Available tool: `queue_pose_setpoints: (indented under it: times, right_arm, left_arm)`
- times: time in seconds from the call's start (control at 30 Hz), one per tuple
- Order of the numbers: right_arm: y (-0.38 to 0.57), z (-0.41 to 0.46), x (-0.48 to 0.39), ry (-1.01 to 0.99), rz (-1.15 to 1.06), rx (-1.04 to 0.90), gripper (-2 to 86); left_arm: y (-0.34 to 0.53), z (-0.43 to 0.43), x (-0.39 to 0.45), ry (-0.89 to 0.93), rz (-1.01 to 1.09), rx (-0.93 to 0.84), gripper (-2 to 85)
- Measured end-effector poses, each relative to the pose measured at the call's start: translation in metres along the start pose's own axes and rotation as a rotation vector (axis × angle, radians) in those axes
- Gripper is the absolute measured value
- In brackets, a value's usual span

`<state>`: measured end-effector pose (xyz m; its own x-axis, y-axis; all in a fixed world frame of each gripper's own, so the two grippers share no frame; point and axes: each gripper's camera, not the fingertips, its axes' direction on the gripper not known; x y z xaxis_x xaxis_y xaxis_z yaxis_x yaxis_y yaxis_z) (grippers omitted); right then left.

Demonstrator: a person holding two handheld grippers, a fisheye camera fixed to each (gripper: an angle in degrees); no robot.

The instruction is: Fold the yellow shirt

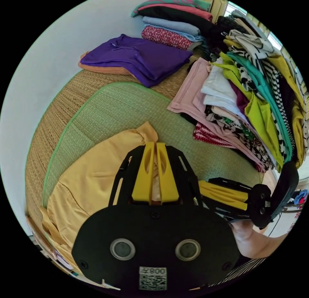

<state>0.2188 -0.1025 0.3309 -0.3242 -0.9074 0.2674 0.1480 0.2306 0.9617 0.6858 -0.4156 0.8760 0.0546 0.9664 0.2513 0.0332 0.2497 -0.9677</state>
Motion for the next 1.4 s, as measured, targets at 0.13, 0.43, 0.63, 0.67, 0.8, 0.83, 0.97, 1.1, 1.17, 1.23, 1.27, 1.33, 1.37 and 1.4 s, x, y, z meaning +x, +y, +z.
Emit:
queue_pose_setpoints:
  times: [0.13,0.43,0.63,0.67,0.8,0.83,0.97,1.1,1.17,1.23,1.27,1.33,1.37,1.4]
  right_arm:
    - [-0.003,-0.010,-0.004,-0.062,0.000,0.071,0.1]
    - [-0.023,-0.013,-0.080,-0.263,-0.165,0.129,0.1]
    - [-0.024,0.018,-0.154,-0.382,-0.288,0.055,0.2]
    - [-0.024,0.026,-0.168,-0.397,-0.308,0.034,0.2]
    - [-0.021,0.056,-0.210,-0.423,-0.362,-0.045,0.3]
    - [-0.021,0.066,-0.223,-0.425,-0.377,-0.073,0.3]
    - [-0.019,0.098,-0.261,-0.411,-0.423,-0.150,0.2]
    - [-0.020,0.119,-0.282,-0.387,-0.443,-0.201,0.2]
    - [-0.021,0.131,-0.291,-0.366,-0.450,-0.226,0.2]
    - [-0.023,0.140,-0.298,-0.346,-0.455,-0.251,0.2]
    - [-0.024,0.145,-0.301,-0.342,-0.459,-0.266,0.2]
    - [-0.027,0.150,-0.304,-0.355,-0.457,-0.278,0.2]
    - [-0.028,0.154,-0.306,-0.366,-0.455,-0.288,0.3]
    - [-0.029,0.155,-0.307,-0.370,-0.453,-0.293,0.3]
  left_arm:
    - [0.013,-0.032,-0.052,0.137,-0.086,0.103,0.7]
    - [0.124,-0.108,-0.199,0.318,-0.302,0.327,0.6]
    - [0.244,-0.128,-0.289,0.327,-0.446,0.401,0.6]
    - [0.255,-0.128,-0.296,0.326,-0.460,0.404,0.6]
    - [0.328,-0.116,-0.347,0.302,-0.557,0.400,0.6]
    - [0.346,-0.109,-0.362,0.307,-0.589,0.393,0.6]
    - [0.386,-0.085,-0.397,0.313,-0.655,0.374,0.7]
    - [0.416,-0.053,-0.423,0.309,-0.696,0.333,0.8]
    - [0.424,-0.041,-0.432,0.304,-0.706,0.325,0.9]
    - [0.432,-0.024,-0.442,0.313,-0.723,0.300,1.2]
    - [0.434,-0.020,-0.443,0.306,-0.728,0.292,1.3]
    - [0.440,-0.012,-0.448,0.279,-0.749,0.282,1.6]
    - [0.442,-0.011,-0.449,0.272,-0.755,0.287,1.6]
    - [0.444,-0.012,-0.449,0.253,-0.761,0.299,1.7]
